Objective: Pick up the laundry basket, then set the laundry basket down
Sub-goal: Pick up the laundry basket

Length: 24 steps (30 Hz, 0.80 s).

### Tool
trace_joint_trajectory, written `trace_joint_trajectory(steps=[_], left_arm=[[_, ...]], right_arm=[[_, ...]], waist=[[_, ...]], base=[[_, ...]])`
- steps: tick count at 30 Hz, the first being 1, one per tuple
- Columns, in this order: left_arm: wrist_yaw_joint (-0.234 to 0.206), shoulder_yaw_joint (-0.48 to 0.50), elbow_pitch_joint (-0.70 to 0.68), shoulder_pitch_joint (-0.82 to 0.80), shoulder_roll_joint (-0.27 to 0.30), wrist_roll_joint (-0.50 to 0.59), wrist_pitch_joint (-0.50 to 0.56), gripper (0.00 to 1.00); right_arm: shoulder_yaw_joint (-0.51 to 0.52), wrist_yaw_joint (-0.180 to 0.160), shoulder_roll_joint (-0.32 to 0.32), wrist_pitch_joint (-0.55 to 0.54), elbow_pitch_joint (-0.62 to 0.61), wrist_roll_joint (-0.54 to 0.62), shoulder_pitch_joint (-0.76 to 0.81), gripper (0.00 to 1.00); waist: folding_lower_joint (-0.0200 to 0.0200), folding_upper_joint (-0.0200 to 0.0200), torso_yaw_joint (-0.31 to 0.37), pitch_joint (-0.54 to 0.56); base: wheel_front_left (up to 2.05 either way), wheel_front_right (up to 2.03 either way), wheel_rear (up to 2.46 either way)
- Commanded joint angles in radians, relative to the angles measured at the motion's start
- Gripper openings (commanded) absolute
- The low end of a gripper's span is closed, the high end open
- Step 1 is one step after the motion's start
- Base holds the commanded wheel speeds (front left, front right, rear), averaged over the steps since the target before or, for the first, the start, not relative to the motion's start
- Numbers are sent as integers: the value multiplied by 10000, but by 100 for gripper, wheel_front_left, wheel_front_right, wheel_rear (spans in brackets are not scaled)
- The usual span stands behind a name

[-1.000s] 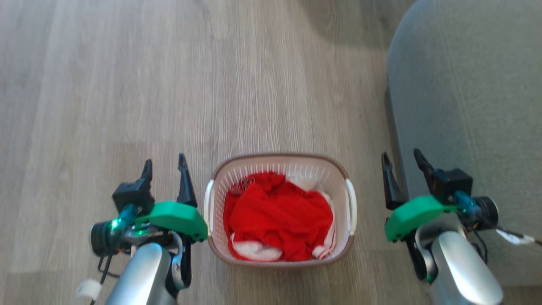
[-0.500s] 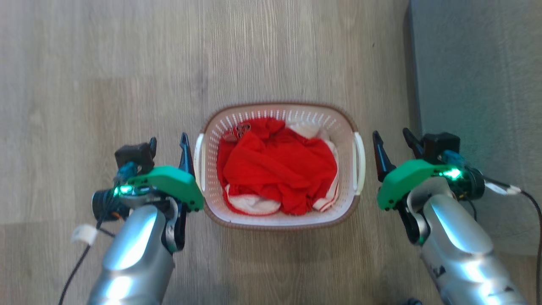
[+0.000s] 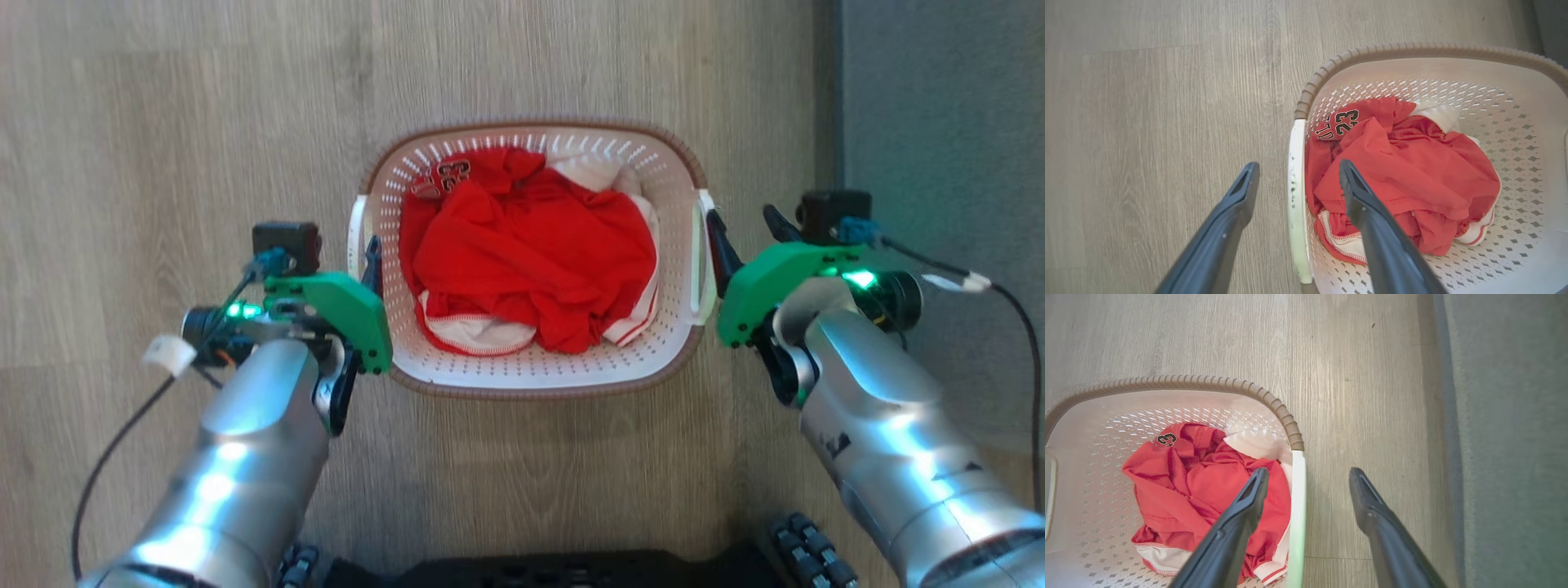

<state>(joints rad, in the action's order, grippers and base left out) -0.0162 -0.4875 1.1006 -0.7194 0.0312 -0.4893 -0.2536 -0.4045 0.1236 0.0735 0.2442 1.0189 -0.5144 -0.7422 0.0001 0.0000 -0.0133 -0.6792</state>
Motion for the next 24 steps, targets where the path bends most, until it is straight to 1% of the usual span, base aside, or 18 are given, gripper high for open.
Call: trace_joint_trajectory(steps=[1,3,12,18,24], left_arm=[[132,-21,113,-152,191,-118,-82,100],[244,-435,476,-431,191,-347,-82,100],[455,-1522,1162,-1047,191,-1043,336,100],[505,-2053,1361,-1535,191,-1283,678,100],[603,-2448,1524,-1932,191,-1568,1406,100]], right_arm=[[-400,71,-161,-67,8,-236,87,100],[-809,71,-173,-209,381,-478,-209,100],[-1550,71,-212,-973,1114,-1409,-857,100],[-1985,71,-221,-1379,1273,-1868,-1284,100],[-2328,71,-224,-1831,1563,-2205,-1655,100]], waist=[[-1,0,10,-318],[-1,0,15,-555],[-1,0,34,-1057],[-1,0,4,-1442],[-1,0,0,-1771]], base=[[0,0,0],[0,0,0],[0,0,0],[0,0,0],[0,0,0]])
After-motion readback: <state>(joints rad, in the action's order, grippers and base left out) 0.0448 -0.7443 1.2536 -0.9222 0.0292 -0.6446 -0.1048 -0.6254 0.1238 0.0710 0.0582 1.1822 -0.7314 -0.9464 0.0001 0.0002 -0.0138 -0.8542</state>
